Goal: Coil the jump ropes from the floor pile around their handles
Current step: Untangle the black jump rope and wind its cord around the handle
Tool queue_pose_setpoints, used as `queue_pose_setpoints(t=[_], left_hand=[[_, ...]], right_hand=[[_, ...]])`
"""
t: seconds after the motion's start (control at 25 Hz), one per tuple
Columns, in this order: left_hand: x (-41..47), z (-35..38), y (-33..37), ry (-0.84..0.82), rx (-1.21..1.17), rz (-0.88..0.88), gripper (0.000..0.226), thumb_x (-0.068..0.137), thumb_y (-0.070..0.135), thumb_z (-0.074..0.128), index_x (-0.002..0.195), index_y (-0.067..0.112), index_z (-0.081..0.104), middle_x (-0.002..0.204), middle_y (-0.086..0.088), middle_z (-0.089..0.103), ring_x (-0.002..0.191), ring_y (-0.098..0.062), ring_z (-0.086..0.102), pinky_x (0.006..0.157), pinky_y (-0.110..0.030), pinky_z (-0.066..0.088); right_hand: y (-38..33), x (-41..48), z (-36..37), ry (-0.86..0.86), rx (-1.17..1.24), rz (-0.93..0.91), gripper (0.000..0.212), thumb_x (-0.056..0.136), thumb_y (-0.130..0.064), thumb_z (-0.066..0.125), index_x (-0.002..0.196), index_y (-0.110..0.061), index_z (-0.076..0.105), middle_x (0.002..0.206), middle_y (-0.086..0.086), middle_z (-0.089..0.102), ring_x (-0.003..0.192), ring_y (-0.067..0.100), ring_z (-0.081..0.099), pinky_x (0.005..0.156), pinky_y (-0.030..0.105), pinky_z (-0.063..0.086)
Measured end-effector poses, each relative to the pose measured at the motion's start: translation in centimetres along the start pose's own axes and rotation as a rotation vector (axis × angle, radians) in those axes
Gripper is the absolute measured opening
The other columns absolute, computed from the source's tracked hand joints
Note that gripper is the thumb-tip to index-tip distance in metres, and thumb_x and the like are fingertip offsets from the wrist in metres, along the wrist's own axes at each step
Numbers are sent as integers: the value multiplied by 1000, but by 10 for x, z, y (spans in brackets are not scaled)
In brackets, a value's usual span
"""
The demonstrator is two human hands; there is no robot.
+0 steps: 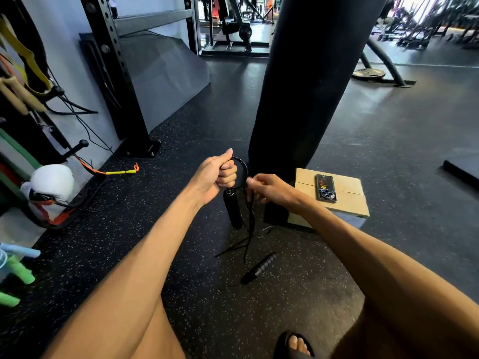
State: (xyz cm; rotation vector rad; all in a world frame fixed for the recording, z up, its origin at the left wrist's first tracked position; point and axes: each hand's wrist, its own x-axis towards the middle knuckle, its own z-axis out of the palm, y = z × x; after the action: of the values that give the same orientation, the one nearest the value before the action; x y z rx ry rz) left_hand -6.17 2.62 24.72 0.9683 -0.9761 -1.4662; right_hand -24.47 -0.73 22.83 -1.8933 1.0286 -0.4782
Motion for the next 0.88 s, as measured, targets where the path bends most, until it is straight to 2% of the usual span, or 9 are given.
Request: queue_pose_setpoints(t=[0.12, 0.24, 0.36, 0.44, 0.52, 0.6, 0.72, 0.8, 0.88], left_hand=[[1, 1, -4, 60, -26, 22, 48, 104, 32, 41, 59, 20, 29, 47, 8, 17, 42, -8, 12, 48, -27, 9], [3, 4, -2, 68, -138, 38, 48, 104, 33, 40, 58, 20, 33, 48, 7, 17, 42, -8, 12, 47, -27, 9], [3, 4, 9, 68, -216, 65, 49, 104, 34, 40, 57, 19, 34, 47, 7, 17, 42, -8, 13, 48, -27, 9], [3, 1, 16, 83, -263, 78, 48, 103, 34, 41, 58, 19, 33, 46, 7, 17, 41, -8, 13, 46, -26, 10], [3, 0, 19, 101, -316, 89, 47, 103, 32, 41, 60, 18, 33, 45, 8, 19, 39, -7, 15, 43, -24, 13], [4, 1, 22, 101, -355, 92, 46, 104, 31, 40, 61, 17, 34, 45, 8, 21, 38, -6, 16, 41, -22, 16], [4, 3, 25, 85, -392, 84, 47, 104, 31, 40, 59, 18, 36, 46, 8, 21, 39, -6, 16, 44, -23, 15], [5, 4, 27, 46, -436, 71, 48, 103, 31, 40, 57, 18, 37, 46, 8, 21, 38, -6, 17, 44, -23, 14], [6, 3, 30, -6, -483, 60, 49, 103, 31, 39, 56, 18, 37, 45, 8, 22, 37, -5, 18, 43, -22, 14]], right_hand=[[10, 0, 9, -18, 20, 71, 31, 94, -25, 64, 112, -4, 51, 97, 14, 61, 84, 22, 63, 75, 45, 61], [12, 1, 18, 76, 104, 60, 51, 86, -10, 72, 125, -4, 40, 97, 7, 51, 85, 21, 60, 73, 44, 62], [30, 4, 26, 71, -187, 99, 65, 78, -21, 81, 128, -10, 41, 108, 6, 55, 99, 23, 60, 85, 40, 57], [43, 2, 34, -20, -311, 187, 54, 79, -28, 80, 119, -10, 49, 109, 9, 63, 96, 24, 64, 83, 41, 58], [46, -1, 42, -141, -271, 310, 42, 86, -29, 74, 114, -4, 55, 103, 16, 71, 85, 24, 69, 78, 44, 61], [48, -2, 53, -185, -250, 365, 41, 89, -28, 71, 118, -4, 55, 101, 16, 71, 82, 25, 69, 77, 44, 61], [55, 4, 66, -123, -380, 324, 58, 88, -27, 72, 137, -7, 47, 125, 12, 60, 111, 27, 61, 84, 32, 53], [63, 12, 76, -132, -234, 329, 64, 89, -21, 71, 143, -6, 41, 140, 13, 52, 127, 27, 53, 96, 30, 46], [73, 21, 84, -127, -41, 361, 60, 88, -13, 70, 141, -8, 42, 138, 15, 54, 124, 29, 56, 102, 35, 48]])
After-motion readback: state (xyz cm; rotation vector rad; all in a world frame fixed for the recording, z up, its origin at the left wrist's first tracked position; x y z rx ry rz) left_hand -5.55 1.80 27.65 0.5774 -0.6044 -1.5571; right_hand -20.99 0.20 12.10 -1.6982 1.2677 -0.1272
